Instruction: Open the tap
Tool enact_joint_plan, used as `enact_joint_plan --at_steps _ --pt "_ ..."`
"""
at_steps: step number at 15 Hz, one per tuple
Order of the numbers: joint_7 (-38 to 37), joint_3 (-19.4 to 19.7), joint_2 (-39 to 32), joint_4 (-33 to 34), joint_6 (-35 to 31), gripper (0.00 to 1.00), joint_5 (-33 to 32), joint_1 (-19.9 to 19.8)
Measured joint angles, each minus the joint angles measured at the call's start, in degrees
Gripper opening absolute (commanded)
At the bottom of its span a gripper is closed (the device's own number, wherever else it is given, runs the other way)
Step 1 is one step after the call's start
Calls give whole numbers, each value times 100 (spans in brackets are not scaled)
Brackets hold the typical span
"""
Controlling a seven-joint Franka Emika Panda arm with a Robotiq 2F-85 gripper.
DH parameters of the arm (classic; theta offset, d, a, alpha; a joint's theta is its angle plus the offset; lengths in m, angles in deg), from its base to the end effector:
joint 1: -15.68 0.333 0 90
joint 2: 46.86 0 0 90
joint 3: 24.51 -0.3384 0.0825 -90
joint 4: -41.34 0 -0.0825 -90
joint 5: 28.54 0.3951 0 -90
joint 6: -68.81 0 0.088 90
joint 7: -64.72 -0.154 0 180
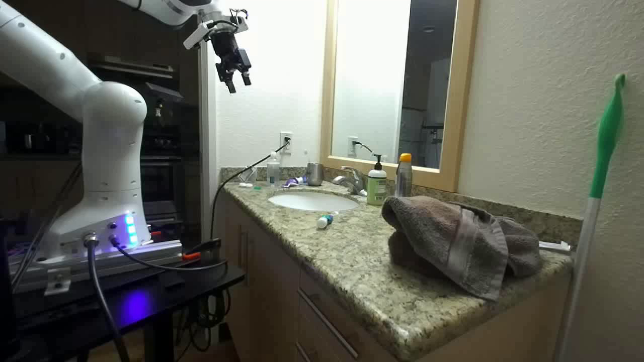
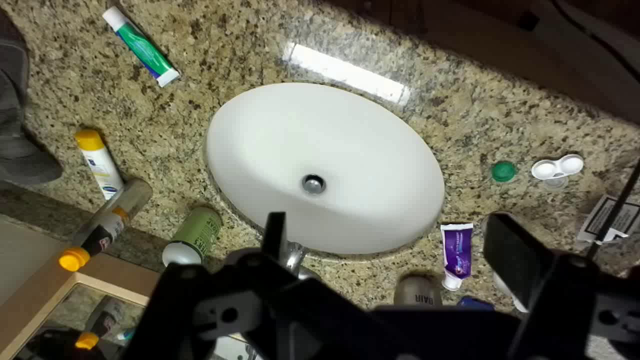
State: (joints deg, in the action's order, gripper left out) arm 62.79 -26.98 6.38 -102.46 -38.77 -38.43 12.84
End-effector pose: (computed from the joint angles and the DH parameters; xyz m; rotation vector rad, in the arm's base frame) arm 0.3031 -0.0200 0.5610 2.9058 -0.0358 0.4356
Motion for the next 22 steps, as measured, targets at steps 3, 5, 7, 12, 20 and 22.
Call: enact_joint_plan --at_steps 3,5,7,12,20,22 --pt "-73 0 -32 6 -77 100 0 2" --pt "-431 4 -389 117 -356 100 35 -29" --pt "-793 43 -1050 352 -450 100 83 -106" --pt "-1367 405 -2835 1189 -776 100 320 -371" --pt "-1311 413 -3258 1501 -647 100 331 -371" --pt "-1378 457 -3879 1965 -541 100 340 -383"
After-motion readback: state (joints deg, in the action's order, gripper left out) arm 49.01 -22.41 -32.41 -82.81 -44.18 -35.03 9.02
